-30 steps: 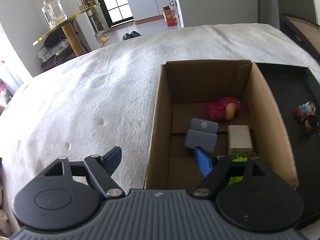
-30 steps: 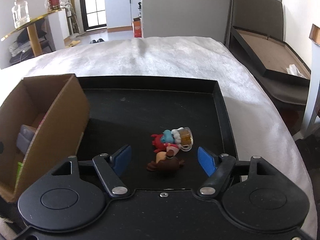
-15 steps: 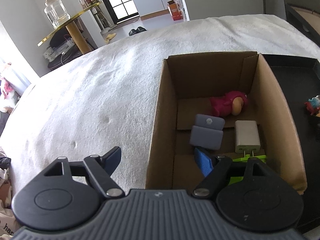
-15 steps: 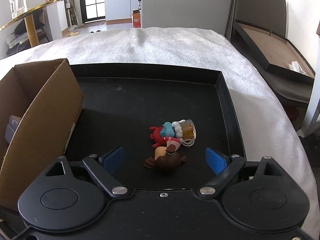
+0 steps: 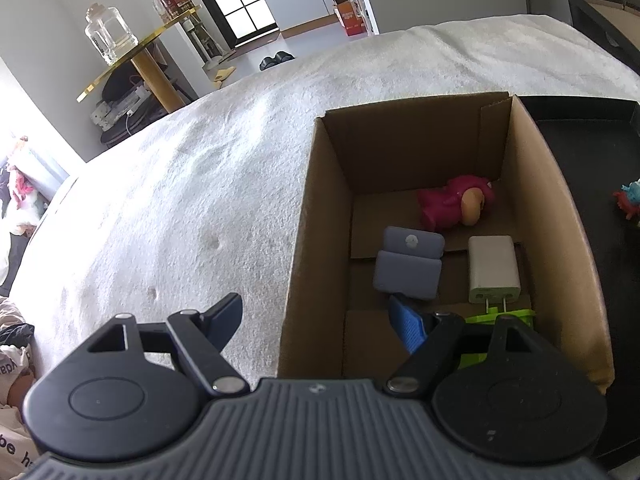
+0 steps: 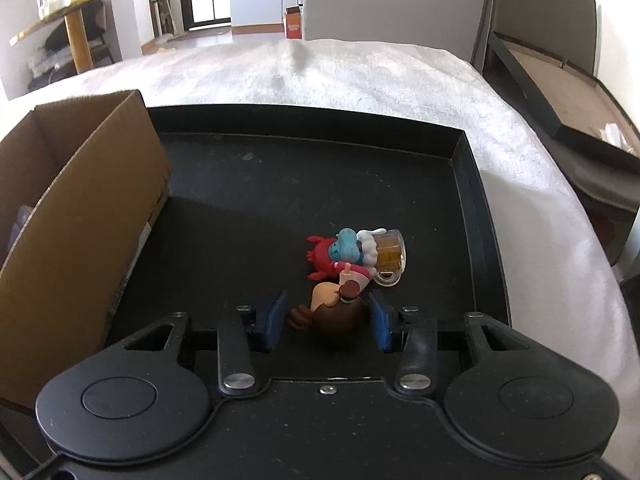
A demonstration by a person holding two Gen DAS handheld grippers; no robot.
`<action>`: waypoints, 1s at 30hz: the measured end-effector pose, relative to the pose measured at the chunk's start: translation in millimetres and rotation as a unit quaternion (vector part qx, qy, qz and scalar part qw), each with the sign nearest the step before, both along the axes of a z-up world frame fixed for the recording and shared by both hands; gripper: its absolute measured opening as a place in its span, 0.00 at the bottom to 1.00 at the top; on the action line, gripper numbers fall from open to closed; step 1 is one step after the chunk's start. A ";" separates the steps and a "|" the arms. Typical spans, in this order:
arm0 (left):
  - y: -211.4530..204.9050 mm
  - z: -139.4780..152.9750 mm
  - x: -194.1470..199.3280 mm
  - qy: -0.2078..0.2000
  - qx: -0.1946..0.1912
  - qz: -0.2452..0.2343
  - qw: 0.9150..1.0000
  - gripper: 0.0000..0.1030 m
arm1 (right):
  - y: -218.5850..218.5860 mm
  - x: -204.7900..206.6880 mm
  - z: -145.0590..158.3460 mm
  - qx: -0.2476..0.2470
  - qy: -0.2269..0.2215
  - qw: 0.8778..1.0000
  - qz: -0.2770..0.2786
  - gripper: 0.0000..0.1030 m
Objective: Organize rigid objects
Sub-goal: 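Reach the right gripper to the brown-haired doll and close on it, then carry the brown-haired doll with the right gripper and release it into the box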
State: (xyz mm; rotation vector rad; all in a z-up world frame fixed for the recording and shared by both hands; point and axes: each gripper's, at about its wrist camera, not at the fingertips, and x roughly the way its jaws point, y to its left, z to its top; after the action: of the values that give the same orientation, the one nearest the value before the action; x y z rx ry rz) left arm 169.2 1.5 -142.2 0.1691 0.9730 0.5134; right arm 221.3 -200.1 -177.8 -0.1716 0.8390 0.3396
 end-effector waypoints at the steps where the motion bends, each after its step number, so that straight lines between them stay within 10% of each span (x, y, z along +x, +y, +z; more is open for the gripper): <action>1: -0.3 0.4 0.0 -0.001 0.000 0.000 1.000 0.77 | -1.8 -0.7 1.0 0.003 0.000 1.000 0.000 0.42; 30: 24.1 3.2 -15.2 -0.036 -0.053 0.008 0.998 0.77 | 31.4 -21.7 69.1 0.057 -0.080 0.994 0.047 0.41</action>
State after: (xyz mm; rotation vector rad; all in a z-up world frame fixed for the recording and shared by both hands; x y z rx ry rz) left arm 154.0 25.6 -138.9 0.0474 0.9294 0.4786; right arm 199.7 -168.7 -108.7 -0.1304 0.6534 0.4559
